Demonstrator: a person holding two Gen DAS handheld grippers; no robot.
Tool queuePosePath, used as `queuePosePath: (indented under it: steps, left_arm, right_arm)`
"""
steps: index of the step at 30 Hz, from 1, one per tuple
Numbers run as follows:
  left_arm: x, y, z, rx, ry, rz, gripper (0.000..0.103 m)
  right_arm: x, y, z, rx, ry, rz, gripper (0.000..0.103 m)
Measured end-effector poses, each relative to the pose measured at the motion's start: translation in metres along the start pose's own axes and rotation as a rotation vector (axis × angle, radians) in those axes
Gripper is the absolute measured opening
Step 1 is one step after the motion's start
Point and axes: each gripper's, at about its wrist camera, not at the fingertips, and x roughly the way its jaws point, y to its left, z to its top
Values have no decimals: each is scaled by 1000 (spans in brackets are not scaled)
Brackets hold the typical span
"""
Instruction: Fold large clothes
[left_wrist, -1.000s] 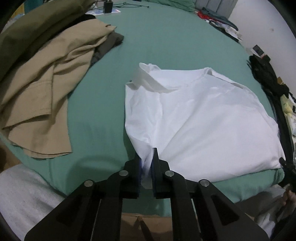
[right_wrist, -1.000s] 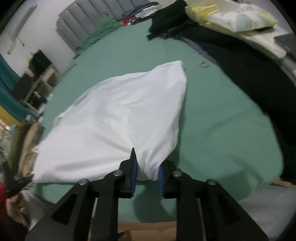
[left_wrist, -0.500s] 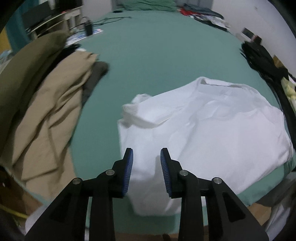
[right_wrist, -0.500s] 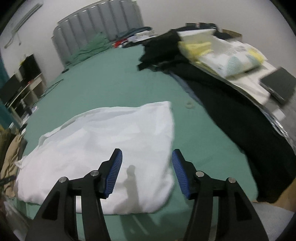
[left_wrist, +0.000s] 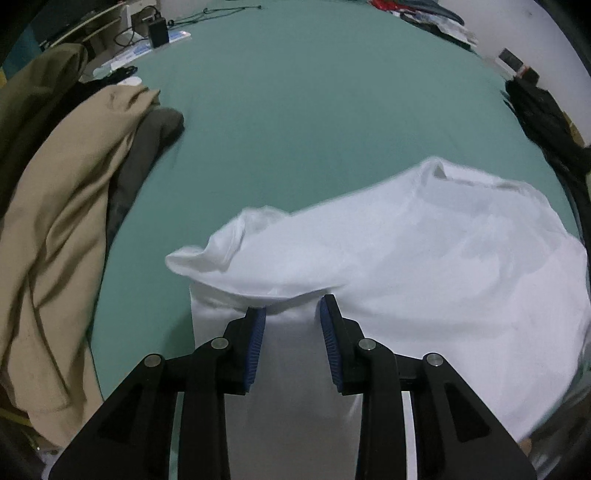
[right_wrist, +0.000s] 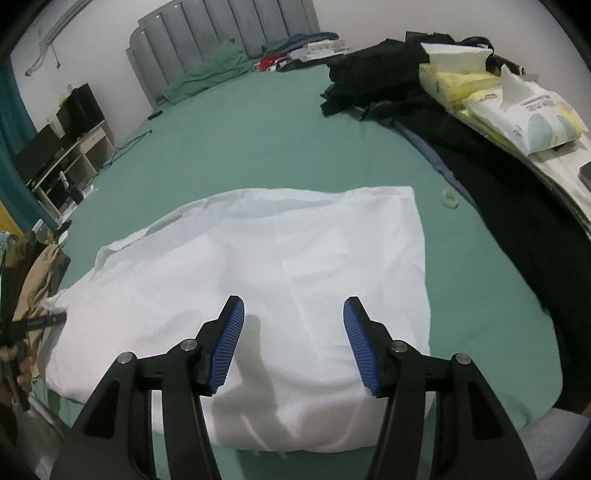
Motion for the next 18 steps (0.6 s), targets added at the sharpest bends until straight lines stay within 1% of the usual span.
queuePosePath:
  steps: [3, 7, 9, 10, 12, 14, 16, 18]
  left_arm:
    - [7, 4, 14, -21, -17, -9, 38]
    - [17, 21, 35, -80, -40, -3, 39]
    - [19, 33, 47, -129, -67, 17, 40]
    - [20, 40, 50, -157, -85, 39, 40]
    - [23, 51, 52, -209, -94, 86, 40]
    - [20, 57, 50, -245, -103, 94, 40]
    - [9, 51, 46, -236, -134, 90, 40]
    - [-2, 39, 41, -189, -158, 71, 41]
  right_arm:
    - [6, 1, -1, 3, 21, -2, 56]
    - [11, 2, -1, 1, 38, -13, 56]
    - [15, 4, -1, -9, 46, -16, 56]
    - [16, 5, -1, -16, 53, -17, 56]
    - [20, 5, -1, -24, 64, -26, 56]
    - [21, 2, -1, -12, 73, -35, 56]
    - [20, -1, 0, -4, 70, -41, 56]
    - [19, -3, 0, -5, 74, -52, 56]
